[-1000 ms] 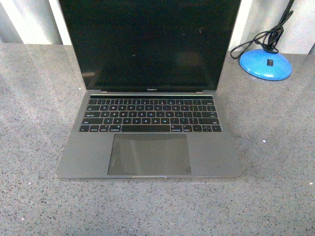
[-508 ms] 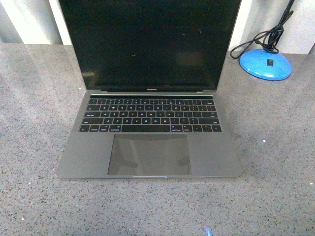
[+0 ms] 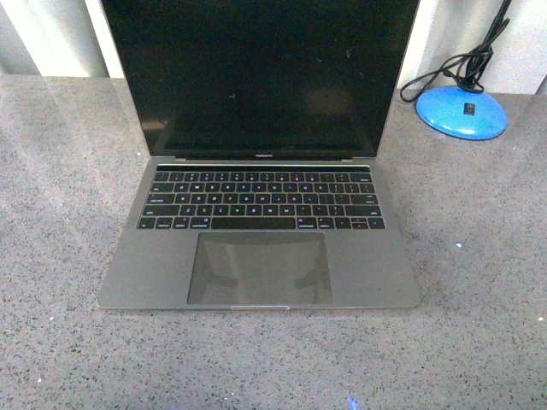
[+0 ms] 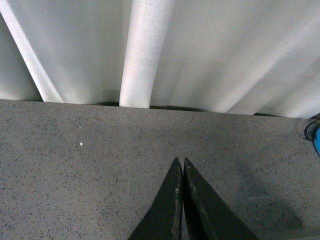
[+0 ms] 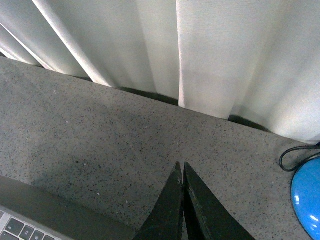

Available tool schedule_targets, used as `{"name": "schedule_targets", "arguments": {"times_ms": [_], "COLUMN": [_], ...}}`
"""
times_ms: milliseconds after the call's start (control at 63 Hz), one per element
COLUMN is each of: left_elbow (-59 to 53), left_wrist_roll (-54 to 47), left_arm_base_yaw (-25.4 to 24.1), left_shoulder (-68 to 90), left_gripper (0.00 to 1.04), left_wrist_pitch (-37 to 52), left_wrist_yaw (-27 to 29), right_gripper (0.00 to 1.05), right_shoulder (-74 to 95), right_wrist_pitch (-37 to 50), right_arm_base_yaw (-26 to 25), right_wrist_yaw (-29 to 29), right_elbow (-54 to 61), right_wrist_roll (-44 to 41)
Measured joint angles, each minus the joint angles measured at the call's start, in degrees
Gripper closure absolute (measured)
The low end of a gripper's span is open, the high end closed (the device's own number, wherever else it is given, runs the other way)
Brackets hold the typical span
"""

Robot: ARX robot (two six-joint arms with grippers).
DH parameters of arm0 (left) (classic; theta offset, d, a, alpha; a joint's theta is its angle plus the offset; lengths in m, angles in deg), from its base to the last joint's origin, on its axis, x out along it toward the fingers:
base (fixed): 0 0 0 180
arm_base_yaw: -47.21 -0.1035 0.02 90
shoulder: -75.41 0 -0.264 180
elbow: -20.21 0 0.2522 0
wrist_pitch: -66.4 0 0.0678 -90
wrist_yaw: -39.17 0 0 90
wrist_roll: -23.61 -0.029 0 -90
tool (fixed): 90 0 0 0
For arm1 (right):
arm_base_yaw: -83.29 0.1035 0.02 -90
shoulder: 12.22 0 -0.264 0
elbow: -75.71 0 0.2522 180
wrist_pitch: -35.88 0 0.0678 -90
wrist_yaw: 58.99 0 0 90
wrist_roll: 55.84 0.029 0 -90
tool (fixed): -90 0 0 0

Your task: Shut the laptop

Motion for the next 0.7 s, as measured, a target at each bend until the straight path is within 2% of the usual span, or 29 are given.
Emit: {"name": "schedule_targets", "arguments": {"times_ms": [254,698], "left_elbow": [0.6,-1.5], "left_wrist_roll": [0.0,0.1], "left_arm_base_yaw": [0.0,-0.5], "left_shoulder": [0.0,-3.4], "left_gripper": [1.01,1.01], "left_wrist_pitch": [-1.6,-7.4], "left_wrist_yaw": [-0.3,-3.1], "right_gripper": [1.04,1.04], "right_shoulder": [-0.6,-3.6], "right_wrist_pitch": [0.7,0.2], "right_arm_base_yaw": [0.7,1.4], "right_wrist_yaw": [-0.4,-4.3], "right_elbow": [2.0,6.0], "right_wrist_roll": [1.4,3.4]}}
